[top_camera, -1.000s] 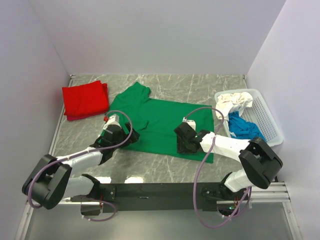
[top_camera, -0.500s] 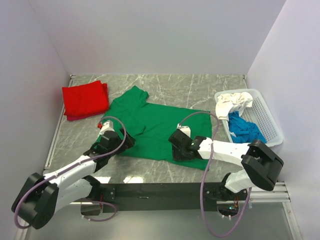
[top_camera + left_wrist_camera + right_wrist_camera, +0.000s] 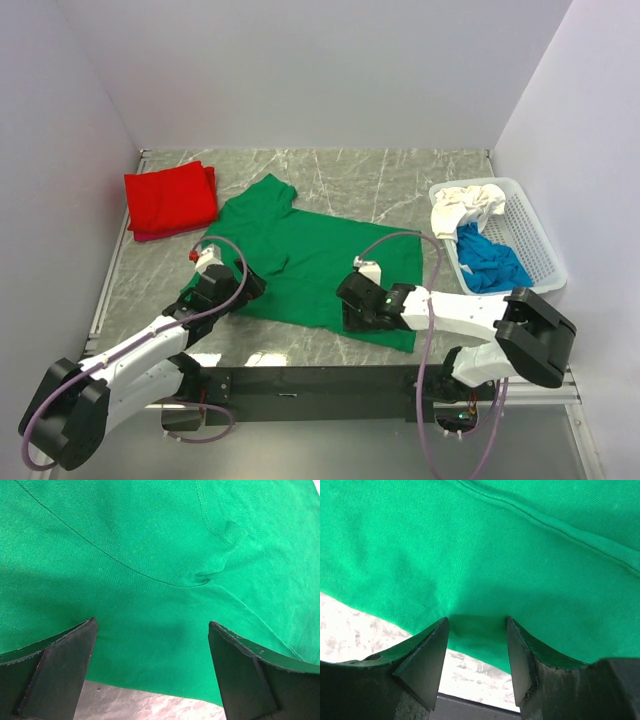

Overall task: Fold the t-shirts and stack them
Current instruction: Fold the tshirt

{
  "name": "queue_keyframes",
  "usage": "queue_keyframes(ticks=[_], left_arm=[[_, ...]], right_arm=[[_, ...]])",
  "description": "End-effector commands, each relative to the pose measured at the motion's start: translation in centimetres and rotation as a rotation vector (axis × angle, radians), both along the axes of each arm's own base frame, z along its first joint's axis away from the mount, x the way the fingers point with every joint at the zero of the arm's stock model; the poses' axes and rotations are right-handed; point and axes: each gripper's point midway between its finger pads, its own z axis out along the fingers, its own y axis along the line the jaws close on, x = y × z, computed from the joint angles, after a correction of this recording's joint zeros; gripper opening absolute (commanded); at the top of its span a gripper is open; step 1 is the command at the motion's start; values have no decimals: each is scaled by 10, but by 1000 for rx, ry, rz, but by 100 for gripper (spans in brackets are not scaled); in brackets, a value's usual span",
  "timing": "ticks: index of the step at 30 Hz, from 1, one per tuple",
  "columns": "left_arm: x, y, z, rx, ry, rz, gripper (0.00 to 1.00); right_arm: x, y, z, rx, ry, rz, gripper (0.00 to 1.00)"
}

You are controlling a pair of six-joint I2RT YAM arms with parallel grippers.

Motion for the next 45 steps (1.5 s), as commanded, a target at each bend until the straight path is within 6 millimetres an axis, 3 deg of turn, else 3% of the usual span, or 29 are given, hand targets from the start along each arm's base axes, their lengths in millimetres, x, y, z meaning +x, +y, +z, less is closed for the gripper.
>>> queue_keyframes(ticks=[1, 5, 10, 11, 13, 14, 16, 17, 18, 19, 20, 21, 22, 23, 24, 25, 26, 27, 28, 29, 30, 31, 32, 33, 35, 37, 38, 39, 45], left_arm=[[-12, 7, -13, 29, 57, 7, 99], [-5, 5, 1, 45, 26, -8, 99], [33, 3, 68, 100, -108, 12, 99], [44, 0, 92, 105, -160, 8, 99], [58, -2, 105, 136, -180, 15, 99], [72, -5, 129, 148, -231, 15, 99], [91, -8, 129, 208, -221, 22, 99], [107, -14, 153, 216, -268, 18, 99], [117, -18, 157, 233, -272, 14, 99], [131, -21, 144, 269, -237, 10, 99], [149, -29, 167, 261, -287, 13, 99], [161, -33, 169, 267, -293, 5, 99], [177, -37, 152, 293, -257, -2, 99], [195, -45, 173, 284, -301, -11, 99], [207, -48, 172, 292, -299, -15, 99], [225, -49, 147, 321, -250, -19, 99], [245, -56, 167, 311, -291, -22, 99], [257, -59, 164, 313, -283, -27, 99], [272, -56, 135, 342, -225, -27, 99], [289, -60, 149, 337, -259, -21, 99], [302, -60, 122, 358, -218, -25, 99], [312, -56, 116, 364, -203, -19, 98], [327, -57, 127, 350, -225, -9, 98], [336, -58, 101, 355, -182, -20, 96], [356, -49, 102, 352, -186, 2, 96], [368, -41, 79, 364, -149, 10, 95], [376, -40, 85, 362, -161, 18, 95], [379, -39, 74, 372, -144, 14, 95], [397, -39, 63, 395, -149, 1, 90]], right_arm=[[-60, -51, -37, -164, 225, -8, 58], [-50, -46, -24, -142, 164, -8, 59], [-24, -25, 24, -51, 32, 16, 63], [-19, -27, 32, -59, 0, 14, 64], [-7, -20, 55, -26, -66, 10, 66], [-2, -21, 67, -15, -103, 14, 67], [15, -21, 95, 7, -203, -9, 71], [21, -24, 104, 3, -237, -2, 73], [32, -26, 118, 15, -274, -30, 73], [40, -30, 128, 27, -307, -45, 74], [55, -36, 139, 35, -344, -68, 74], [62, -40, 146, 48, -365, -80, 74], [66, -40, 152, 87, -367, -80, 74], [75, -41, 160, 108, -399, -71, 73], [85, -49, 167, 119, -419, -107, 74], [87, -49, 172, 143, -431, -99, 73], [92, -50, 178, 151, -451, -91, 74], [95, -51, 182, 160, -462, -95, 74], [99, -55, 185, 162, -469, -107, 74], [101, -56, 186, 157, -472, -102, 74], [102, -57, 188, 156, -477, -101, 74], [106, -61, 189, 155, -483, -116, 74], [108, -61, 190, 158, -486, -111, 74], [109, -64, 190, 157, -486, -114, 74], [119, -73, 190, 158, -496, -139, 73], [124, -76, 185, 171, -481, -140, 73], [131, -85, 185, 168, -486, -165, 73], [132, -83, 185, 185, -478, -156, 73], [140, -91, 173, 195, -458, -174, 73]])
